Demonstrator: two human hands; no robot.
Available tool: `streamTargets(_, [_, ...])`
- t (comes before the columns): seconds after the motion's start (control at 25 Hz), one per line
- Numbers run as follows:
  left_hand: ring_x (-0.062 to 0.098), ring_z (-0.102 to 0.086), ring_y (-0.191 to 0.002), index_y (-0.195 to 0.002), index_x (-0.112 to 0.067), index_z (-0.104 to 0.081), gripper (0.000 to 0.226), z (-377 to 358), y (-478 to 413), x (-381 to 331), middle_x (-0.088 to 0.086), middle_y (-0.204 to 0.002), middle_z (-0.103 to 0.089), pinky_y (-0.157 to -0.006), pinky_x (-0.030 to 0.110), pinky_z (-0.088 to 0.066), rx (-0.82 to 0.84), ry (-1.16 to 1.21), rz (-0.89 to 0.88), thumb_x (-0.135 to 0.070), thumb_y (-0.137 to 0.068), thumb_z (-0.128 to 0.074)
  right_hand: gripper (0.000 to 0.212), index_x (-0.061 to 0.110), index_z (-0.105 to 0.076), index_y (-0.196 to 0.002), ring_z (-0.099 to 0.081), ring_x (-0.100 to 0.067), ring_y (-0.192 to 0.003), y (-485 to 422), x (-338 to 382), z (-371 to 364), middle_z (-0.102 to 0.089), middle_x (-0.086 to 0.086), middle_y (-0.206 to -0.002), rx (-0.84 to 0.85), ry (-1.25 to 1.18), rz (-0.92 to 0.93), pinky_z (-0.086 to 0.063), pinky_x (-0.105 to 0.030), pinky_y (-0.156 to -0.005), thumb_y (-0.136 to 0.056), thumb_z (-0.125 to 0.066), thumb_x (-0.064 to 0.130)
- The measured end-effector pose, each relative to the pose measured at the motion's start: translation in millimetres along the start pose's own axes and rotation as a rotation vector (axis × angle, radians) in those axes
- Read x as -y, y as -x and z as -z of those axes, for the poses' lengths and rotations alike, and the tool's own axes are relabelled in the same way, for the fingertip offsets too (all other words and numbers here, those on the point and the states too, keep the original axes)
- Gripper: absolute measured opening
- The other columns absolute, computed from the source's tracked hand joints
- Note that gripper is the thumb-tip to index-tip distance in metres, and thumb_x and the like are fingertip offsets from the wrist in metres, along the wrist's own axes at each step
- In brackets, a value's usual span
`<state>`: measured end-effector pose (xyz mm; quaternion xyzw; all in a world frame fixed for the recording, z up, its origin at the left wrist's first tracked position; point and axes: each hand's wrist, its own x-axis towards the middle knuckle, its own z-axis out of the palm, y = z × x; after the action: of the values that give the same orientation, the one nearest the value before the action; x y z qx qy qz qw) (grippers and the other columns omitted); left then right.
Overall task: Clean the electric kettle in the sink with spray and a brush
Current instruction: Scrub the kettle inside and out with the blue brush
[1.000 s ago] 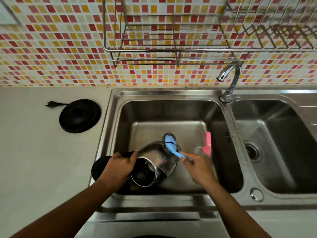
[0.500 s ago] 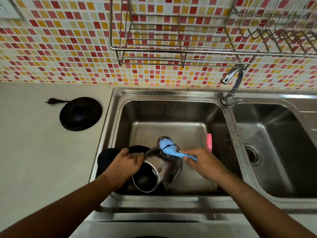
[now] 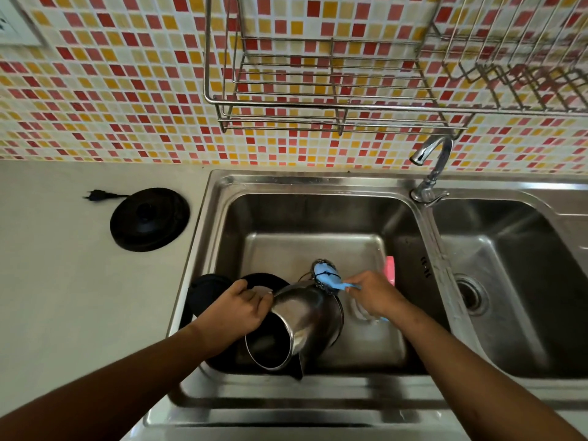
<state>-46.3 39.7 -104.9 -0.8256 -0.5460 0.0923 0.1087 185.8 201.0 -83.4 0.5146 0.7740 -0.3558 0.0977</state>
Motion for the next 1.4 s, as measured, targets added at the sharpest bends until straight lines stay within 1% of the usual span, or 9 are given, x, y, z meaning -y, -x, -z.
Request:
streamTargets(0.12, [0.022, -0.069, -0.066, -0.103, -0.003, -0.072, 0.050, -2.3, 0.4, 0.1, 0.008, -0.072, -0.073, -0.072, 0.031, -0.054, 0.017, 0.016, 0.008, -0.012, -0.054, -0.082, 0.030, 0.016, -0.068, -0.121, -0.064, -0.023, -0.106, -6.8, 21.4, 1.6, -0.070, -0.006, -0.118, 0.039, 0.019, 0.155, -0.050, -0.034, -0.094, -0.093, -0.059, 0.022])
streamTargets(0.48, [0.023, -0.069, -0.067, -0.103, -0.002, -0.071, 0.047, -5.0, -1.2, -1.2, 0.009, -0.072, -0.072, -0.074, 0.032, -0.054, -0.001, -0.006, 0.018, -0.012, -0.058, -0.080, 0.031, 0.018, -0.066, -0.123, -0.063, -0.028, -0.111, -27.5, 25.0, -8.2, -0.067, -0.010, -0.124, 0.039, 0.033, 0.103, -0.049, -0.040, -0.099, -0.093, -0.059, 0.022])
streamTargets(0.56, [0.023, -0.068, -0.066, -0.100, -0.003, -0.072, 0.046, -4.2, -2.3, -1.4, 0.008, -0.070, -0.071, -0.075, 0.033, -0.055, 0.005, -0.007, 0.011, -0.012, -0.056, -0.081, 0.032, 0.021, -0.066, -0.124, -0.065, -0.018, -0.107, -10.1, 35.2, -3.0, -0.068, -0.003, -0.122, 0.065, -0.031, 0.196, -0.053, -0.033, -0.094, -0.093, -0.060, 0.023])
streamTargets(0.68, [0.022, -0.067, -0.064, -0.081, -0.008, -0.073, 0.031, 0.4, -3.8, -3.4, 0.006, -0.065, -0.070, -0.075, 0.032, -0.056, 0.020, -0.020, -0.011, -0.011, -0.052, -0.082, 0.030, 0.022, -0.065, -0.124, -0.061, 0.014, -0.068, 32.1, 39.7, 5.5, -0.066, 0.014, -0.097, 0.124, -0.131, 0.286, -0.045, -0.005, -0.058, -0.095, -0.058, 0.020])
streamTargets(0.76, [0.022, -0.066, -0.062, -0.078, -0.009, -0.072, 0.028, -0.3, -3.5, -3.7, 0.006, -0.063, -0.069, -0.074, 0.032, -0.055, 0.017, -0.021, -0.004, -0.010, -0.051, -0.081, 0.031, 0.021, -0.064, -0.125, -0.055, 0.025, -0.063, 47.8, 31.9, 2.5, -0.063, 0.016, -0.097, 0.132, -0.175, 0.313, -0.040, 0.000, -0.055, -0.095, -0.058, 0.018])
streamTargets(0.92, [0.024, -0.068, -0.066, -0.098, -0.003, -0.072, 0.044, -6.9, 1.1, -4.1, 0.008, -0.069, -0.071, -0.077, 0.033, -0.055, 0.018, -0.025, 0.054, -0.010, -0.055, -0.081, 0.032, 0.021, -0.063, -0.127, -0.051, 0.002, -0.049, 24.3, 12.8, -10.9, -0.064, 0.009, -0.095, -0.038, -0.149, 0.196, -0.041, -0.008, -0.048, -0.097, -0.055, 0.019])
streamTargets(1.08, [0.024, -0.068, -0.063, -0.098, -0.001, -0.072, 0.049, -5.9, 0.7, -4.0, 0.010, -0.068, -0.071, -0.072, 0.032, -0.055, 0.070, -0.039, 0.089, -0.010, -0.051, -0.082, 0.033, 0.019, -0.062, -0.129, -0.043, 0.002, -0.050, 23.4, 0.9, -19.7, -0.053, 0.020, -0.076, -0.096, -0.206, 0.108, -0.041, -0.006, -0.044, -0.097, -0.054, 0.019])
streamTargets(1.28, [0.020, -0.064, -0.051, -0.092, -0.006, -0.072, 0.046, -1.3, 4.7, -1.9, 0.003, -0.061, -0.067, -0.061, 0.028, -0.050, 0.203, 0.010, 0.161, -0.009, -0.046, -0.080, 0.034, 0.026, -0.062, -0.127, -0.061, 0.009, -0.096, 64.4, 4.2, -26.4, -0.064, 0.017, -0.114, -0.019, -0.342, 0.279, -0.048, -0.008, -0.089, -0.093, -0.060, 0.020])
streamTargets(1.4, [0.019, -0.061, -0.045, -0.090, -0.008, -0.070, 0.052, 3.2, 3.8, 1.6, 0.000, -0.053, -0.064, -0.057, 0.027, -0.047, 0.284, 0.091, 0.205, -0.019, -0.040, -0.081, 0.032, 0.018, -0.064, -0.127, -0.055, 0.004, -0.068, 39.5, -12.7, -30.2, -0.064, 0.014, -0.093, -0.124, -0.369, 0.084, -0.042, 0.001, -0.056, -0.095, -0.058, 0.016])
